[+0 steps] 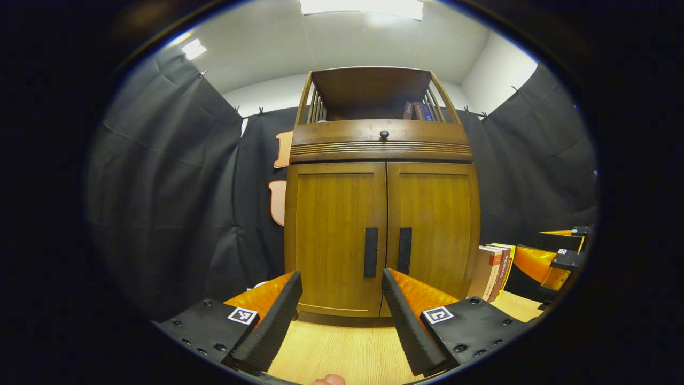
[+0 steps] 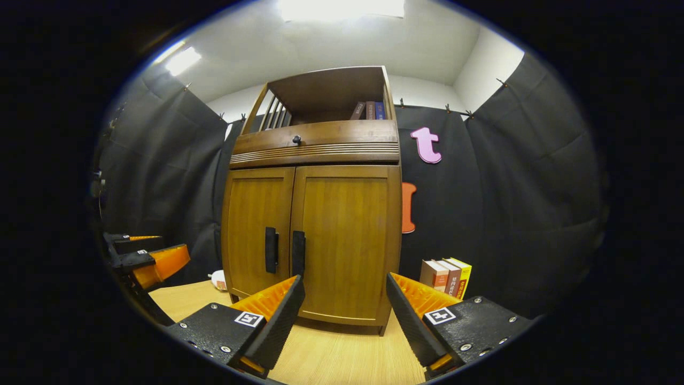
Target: Open the right door of the double-door shoe cabinet with the right hand, and open the left door with the left hand.
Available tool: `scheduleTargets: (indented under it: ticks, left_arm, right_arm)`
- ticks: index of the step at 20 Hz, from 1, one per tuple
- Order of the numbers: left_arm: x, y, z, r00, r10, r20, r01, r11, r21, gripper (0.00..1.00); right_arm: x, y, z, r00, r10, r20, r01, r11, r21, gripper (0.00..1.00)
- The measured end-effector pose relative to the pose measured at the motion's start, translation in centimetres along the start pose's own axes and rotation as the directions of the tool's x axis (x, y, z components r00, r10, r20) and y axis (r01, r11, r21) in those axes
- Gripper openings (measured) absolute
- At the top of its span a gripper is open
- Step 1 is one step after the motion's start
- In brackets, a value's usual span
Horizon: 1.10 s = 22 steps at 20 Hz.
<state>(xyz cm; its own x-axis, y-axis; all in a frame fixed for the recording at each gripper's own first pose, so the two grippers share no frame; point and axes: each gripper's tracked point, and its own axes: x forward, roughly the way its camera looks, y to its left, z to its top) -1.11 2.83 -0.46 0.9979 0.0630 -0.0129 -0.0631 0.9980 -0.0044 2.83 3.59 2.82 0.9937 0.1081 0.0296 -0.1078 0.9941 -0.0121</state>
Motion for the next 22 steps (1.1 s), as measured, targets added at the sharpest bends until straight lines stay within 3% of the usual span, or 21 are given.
scheduleTargets:
  ticks: [6, 9, 10, 12, 17, 18, 22]
  left_arm:
    - [-0.4, 0.3, -0.4, 1.000, 0.019, -0.019, -0.020, 0.999, -0.028, 0.94]
    - [-0.5, 0.6, -0.6, 0.999, 0.028, -0.023, -0.029, 0.999, -0.037, 0.99]
    - [-0.6, 0.6, -0.7, 0.999, 0.029, -0.028, -0.030, 0.999, -0.039, 0.94]
    - [-0.7, 1.0, -1.0, 0.999, 0.040, -0.036, -0.042, 0.998, -0.048, 0.94]
    - [-0.6, 3.0, -1.4, 0.995, 0.090, -0.050, -0.092, 0.994, -0.053, 0.94]
    - [-0.7, 3.6, -1.5, 0.993, 0.104, -0.051, -0.106, 0.993, -0.047, 0.99]
    - [-1.0, 6.1, -1.8, 0.985, 0.162, -0.058, -0.164, 0.985, -0.042, 0.94]
  right_arm:
    - [5.7, 3.2, -0.1, 0.996, 0.094, -0.007, -0.094, 0.995, 0.028, 0.94]
    - [9.6, 5.7, -0.5, 0.990, 0.141, -0.005, -0.140, 0.989, 0.037, 0.94]
    - [10.9, 6.4, -0.7, 0.988, 0.152, -0.004, -0.152, 0.988, 0.034, 0.94]
    - [13.9, 7.8, -1.3, 0.986, 0.167, -0.015, -0.167, 0.986, 0.025, 0.94]
    - [21.1, 9.2, -3.8, 0.990, 0.129, -0.058, -0.129, 0.992, 0.014, 0.94]
    - [22.2, 9.4, -4.4, 0.990, 0.121, -0.072, -0.121, 0.993, 0.011, 0.94]
    - [25.6, 10.3, -7.1, 0.986, 0.115, -0.123, -0.110, 0.993, 0.042, 0.93]
